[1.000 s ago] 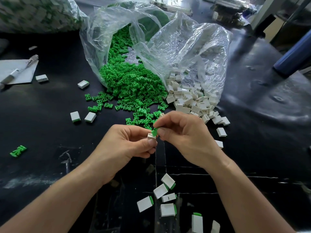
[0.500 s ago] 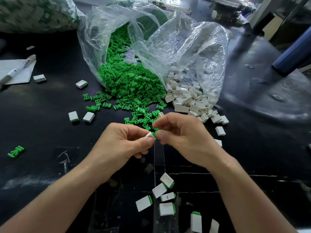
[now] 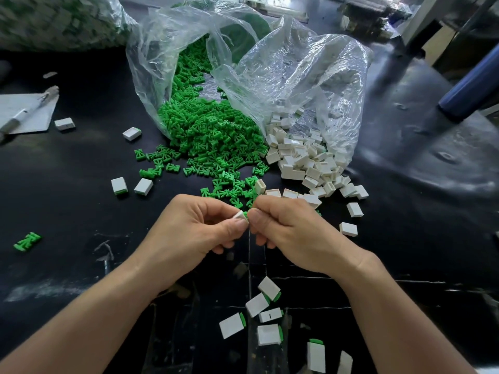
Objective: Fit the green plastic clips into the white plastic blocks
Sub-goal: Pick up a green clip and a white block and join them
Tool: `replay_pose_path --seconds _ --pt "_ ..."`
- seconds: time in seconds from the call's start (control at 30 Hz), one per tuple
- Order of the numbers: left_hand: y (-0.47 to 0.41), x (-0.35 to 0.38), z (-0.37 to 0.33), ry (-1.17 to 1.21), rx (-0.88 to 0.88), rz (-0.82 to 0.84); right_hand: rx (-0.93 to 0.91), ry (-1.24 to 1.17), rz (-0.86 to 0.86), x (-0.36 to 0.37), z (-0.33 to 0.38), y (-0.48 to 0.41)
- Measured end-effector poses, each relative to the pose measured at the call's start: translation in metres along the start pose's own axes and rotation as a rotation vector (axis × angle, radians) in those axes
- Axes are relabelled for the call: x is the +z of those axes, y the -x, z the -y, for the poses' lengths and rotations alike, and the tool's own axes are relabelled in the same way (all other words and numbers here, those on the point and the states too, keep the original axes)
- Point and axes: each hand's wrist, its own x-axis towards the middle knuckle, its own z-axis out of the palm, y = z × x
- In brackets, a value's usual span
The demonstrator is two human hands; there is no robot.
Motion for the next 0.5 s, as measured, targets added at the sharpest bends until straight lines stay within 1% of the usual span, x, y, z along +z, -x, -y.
replay_pose_path --seconds 0.13,0.3,0.43,0.5 --pt "0.0023 -0.0027 -0.0011 -0.067 0.018 0.044 -0.056 0.056 0.037 -0.0023 0.0027 0.0015" --pt "0.0051 -0.0011 -0.0003 -0.291 0.111 0.037 -0.119 0.282 0.122 -0.0066 0.0052 0.0040" --pt "0.0073 0.0012 0.0008 -0.417 0.155 0.039 -0.151 0.377 0.186 -0.0061 0.0043 0.0033" --pt "0.0062 0.0012 0.0009 -0.418 0.154 0.042 -0.159 0.371 0.183 -0.0047 0.0033 0.0027"
